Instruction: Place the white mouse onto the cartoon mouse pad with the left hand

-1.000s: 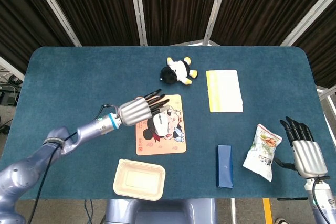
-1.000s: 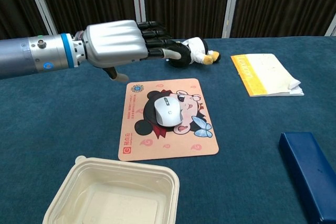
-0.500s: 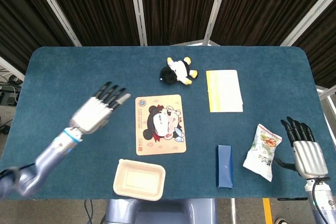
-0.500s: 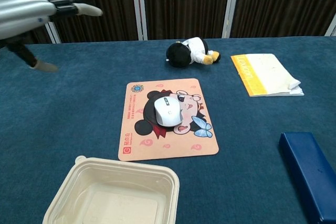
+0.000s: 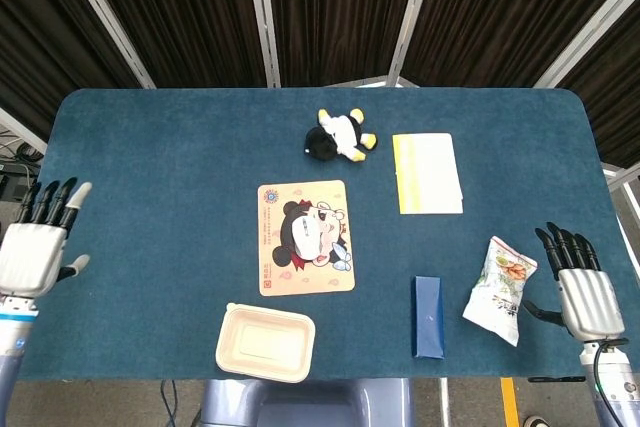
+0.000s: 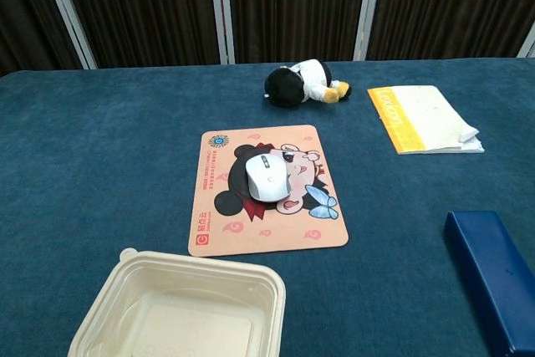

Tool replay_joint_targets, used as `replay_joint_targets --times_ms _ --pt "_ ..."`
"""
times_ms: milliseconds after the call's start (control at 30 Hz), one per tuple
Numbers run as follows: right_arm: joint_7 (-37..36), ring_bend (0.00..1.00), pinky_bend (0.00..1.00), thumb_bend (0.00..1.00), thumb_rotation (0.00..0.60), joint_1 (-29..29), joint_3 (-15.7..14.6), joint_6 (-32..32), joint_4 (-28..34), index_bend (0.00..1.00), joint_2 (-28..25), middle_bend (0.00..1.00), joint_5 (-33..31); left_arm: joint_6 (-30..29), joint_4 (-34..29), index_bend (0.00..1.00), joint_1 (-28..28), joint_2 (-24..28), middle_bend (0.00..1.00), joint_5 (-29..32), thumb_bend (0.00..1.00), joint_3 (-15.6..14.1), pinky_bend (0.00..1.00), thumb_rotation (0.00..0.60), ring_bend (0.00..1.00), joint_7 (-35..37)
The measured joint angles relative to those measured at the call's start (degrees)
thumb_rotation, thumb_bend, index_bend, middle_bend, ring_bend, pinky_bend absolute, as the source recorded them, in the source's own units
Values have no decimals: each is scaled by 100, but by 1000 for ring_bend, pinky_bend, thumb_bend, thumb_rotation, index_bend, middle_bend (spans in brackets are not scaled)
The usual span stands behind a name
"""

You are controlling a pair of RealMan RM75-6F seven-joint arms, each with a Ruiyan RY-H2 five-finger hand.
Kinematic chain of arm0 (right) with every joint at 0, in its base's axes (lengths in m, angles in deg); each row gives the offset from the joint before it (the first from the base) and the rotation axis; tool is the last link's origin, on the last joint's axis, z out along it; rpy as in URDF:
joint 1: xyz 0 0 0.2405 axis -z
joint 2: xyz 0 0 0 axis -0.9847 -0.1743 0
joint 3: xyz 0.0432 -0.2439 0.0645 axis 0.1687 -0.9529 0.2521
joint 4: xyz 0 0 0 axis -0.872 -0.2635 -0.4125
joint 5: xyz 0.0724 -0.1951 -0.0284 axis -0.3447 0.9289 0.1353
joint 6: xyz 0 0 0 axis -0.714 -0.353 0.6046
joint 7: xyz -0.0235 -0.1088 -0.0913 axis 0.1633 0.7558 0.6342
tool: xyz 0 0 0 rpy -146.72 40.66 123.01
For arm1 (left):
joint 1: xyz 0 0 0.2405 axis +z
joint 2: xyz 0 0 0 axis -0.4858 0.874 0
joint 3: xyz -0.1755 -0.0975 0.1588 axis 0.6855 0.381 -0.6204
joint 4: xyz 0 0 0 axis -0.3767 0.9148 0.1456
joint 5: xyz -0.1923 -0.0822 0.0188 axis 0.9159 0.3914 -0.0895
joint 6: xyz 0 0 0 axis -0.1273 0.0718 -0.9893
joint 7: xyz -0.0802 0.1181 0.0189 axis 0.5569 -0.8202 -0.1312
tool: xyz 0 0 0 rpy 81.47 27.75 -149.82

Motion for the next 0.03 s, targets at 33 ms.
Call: replay_joint_targets --times_ms 33 --pt "2 0 0 110 600 -2 0 1 0 0 1 0 2 -25 10 0 100 -20 0 35 104 -2 0 600 0 73"
